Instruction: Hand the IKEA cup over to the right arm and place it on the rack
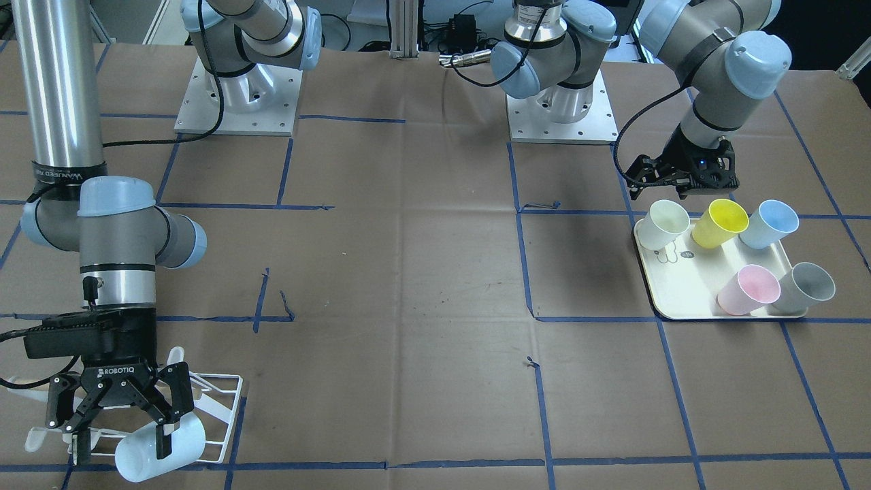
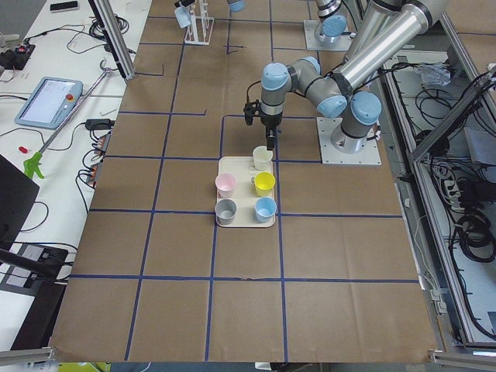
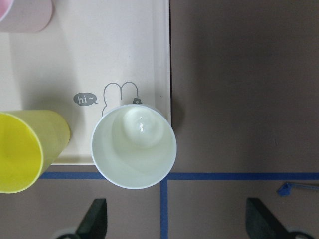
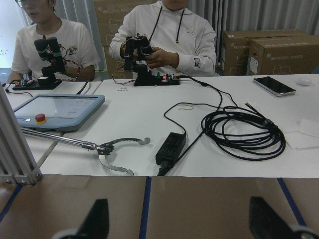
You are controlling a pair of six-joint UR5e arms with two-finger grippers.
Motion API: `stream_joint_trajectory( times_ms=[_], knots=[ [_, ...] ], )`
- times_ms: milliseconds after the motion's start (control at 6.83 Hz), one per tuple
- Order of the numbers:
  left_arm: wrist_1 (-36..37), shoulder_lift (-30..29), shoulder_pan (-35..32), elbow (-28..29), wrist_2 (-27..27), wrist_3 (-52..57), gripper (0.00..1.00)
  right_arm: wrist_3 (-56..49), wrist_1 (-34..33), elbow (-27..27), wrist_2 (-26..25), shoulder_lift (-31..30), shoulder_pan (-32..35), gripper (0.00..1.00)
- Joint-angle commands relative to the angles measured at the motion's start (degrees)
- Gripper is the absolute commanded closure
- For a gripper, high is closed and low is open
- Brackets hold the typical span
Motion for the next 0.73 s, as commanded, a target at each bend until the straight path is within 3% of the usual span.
stream_joint_trajectory(
  times_ms=[0,293,439,585],
  knots=[
    [6.28,-4.99,-0.08,-1.33,0.03,-0.04,0.05,0.01,0.36,-0.39,0.08,-1.65,0.05,0.00],
    [8.40,-7.90,-0.08,-1.16,0.03,0.04,0.06,0.01,0.71,-0.04,0.51,-8.13,0.57,0.00],
    [8.50,-7.91,-0.08,-0.81,0.03,0.39,0.22,0.01,0.71,0.13,0.69,-11.12,1.53,0.00],
    [8.41,-7.99,-0.08,-0.63,0.03,0.57,0.55,0.01,0.80,0.22,0.69,-14.03,3.37,0.00]
  ],
)
